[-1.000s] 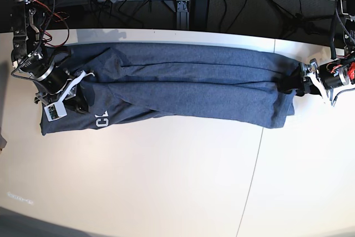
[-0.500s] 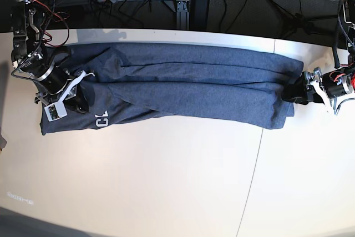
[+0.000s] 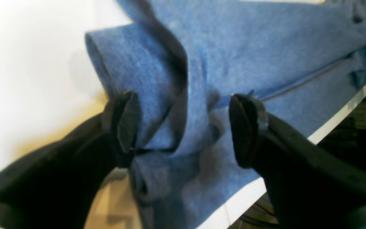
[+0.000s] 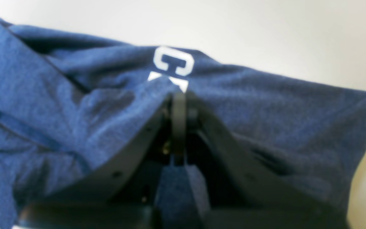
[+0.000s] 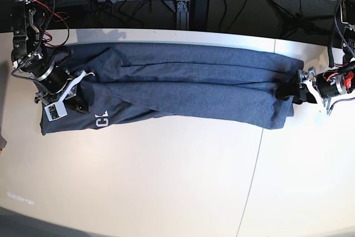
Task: Fold the T-shirt properly
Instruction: 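Release the left gripper and regrasp the strip's other end, then lift the strip end with the left gripper toward the right gripper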
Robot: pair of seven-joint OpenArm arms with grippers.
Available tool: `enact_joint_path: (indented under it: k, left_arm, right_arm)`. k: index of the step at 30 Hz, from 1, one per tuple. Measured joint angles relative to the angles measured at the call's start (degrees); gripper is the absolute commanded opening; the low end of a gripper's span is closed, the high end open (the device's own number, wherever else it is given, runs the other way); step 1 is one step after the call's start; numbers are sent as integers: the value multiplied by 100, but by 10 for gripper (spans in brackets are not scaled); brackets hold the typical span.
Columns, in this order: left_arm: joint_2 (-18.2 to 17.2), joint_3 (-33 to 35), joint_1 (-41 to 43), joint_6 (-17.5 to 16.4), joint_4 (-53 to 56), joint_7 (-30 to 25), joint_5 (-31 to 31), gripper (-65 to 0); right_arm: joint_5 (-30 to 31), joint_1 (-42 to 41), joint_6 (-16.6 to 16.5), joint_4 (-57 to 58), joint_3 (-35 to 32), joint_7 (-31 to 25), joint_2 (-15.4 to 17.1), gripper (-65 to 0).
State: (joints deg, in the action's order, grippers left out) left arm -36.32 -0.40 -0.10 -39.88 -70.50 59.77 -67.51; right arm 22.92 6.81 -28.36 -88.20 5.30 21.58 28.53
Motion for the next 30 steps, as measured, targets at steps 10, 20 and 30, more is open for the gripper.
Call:
enact_joint_path:
  k: [10,20,30]
  left_arm:
    - [28,146,-122,0,24,-26,118,-184]
    - [317,125,-144,2,83,-24,155,-385]
    - [446,146,-118,0,94,-343,577,-650]
  right_arm:
    - [-2,0,0,0,0,37,2,-650]
    - [-2,0,0,0,0,37,2,-650]
    - [-2,0,0,0,0,37,2,-650]
